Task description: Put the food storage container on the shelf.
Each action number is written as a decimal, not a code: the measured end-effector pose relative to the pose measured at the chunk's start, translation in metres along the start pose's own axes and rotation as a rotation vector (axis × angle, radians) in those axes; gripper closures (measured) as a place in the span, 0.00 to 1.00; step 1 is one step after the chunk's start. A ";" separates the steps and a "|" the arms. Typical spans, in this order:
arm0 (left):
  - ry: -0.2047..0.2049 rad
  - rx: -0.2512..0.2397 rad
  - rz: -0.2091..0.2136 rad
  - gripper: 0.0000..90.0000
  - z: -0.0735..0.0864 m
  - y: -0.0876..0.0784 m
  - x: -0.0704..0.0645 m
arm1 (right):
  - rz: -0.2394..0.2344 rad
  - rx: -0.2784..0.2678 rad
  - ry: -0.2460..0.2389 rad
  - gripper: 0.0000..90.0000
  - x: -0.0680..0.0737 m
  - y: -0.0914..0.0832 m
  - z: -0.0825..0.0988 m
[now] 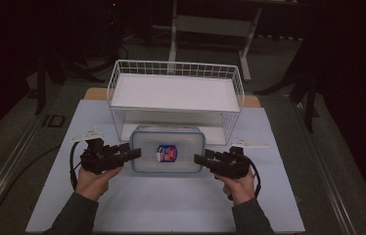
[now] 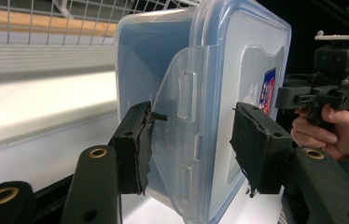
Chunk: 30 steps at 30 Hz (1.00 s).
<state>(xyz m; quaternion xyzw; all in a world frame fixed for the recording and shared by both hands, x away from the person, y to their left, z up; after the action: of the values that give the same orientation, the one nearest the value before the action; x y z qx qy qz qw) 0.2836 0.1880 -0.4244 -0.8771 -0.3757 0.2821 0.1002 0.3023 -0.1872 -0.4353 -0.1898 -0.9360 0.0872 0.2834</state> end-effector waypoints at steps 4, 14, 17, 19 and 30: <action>0.009 -0.012 0.005 0.54 -0.008 -0.001 -0.003 | 0.006 -0.018 -0.015 0.58 0.004 -0.005 -0.011; 0.040 -0.049 0.008 0.54 -0.034 -0.006 -0.009 | 0.012 -0.046 -0.055 0.58 0.012 -0.010 -0.033; 0.047 -0.062 0.010 0.54 -0.042 -0.007 -0.011 | 0.012 -0.053 -0.065 0.58 0.013 -0.011 -0.040; 0.046 -0.072 0.009 0.54 -0.045 -0.007 -0.012 | 0.014 -0.060 -0.073 0.58 0.014 -0.011 -0.045; 0.062 -0.110 0.019 0.54 -0.066 -0.009 -0.015 | 0.024 -0.080 -0.109 0.58 0.019 -0.015 -0.065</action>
<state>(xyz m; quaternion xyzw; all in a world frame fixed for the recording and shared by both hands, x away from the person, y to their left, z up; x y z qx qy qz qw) 0.3078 0.1860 -0.3609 -0.8931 -0.3788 0.2349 0.0608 0.3199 -0.1900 -0.3683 -0.2071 -0.9504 0.0635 0.2231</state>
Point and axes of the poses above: each handheld gripper's, and its own axes: y roughly forward along the jaws, z roughly out of its underside, x roughly to its left, the point moved 1 cm from there along y, roughly forward along the jaws, and after that the axes turned 8 degrees about -z, right-handed, at the moved point
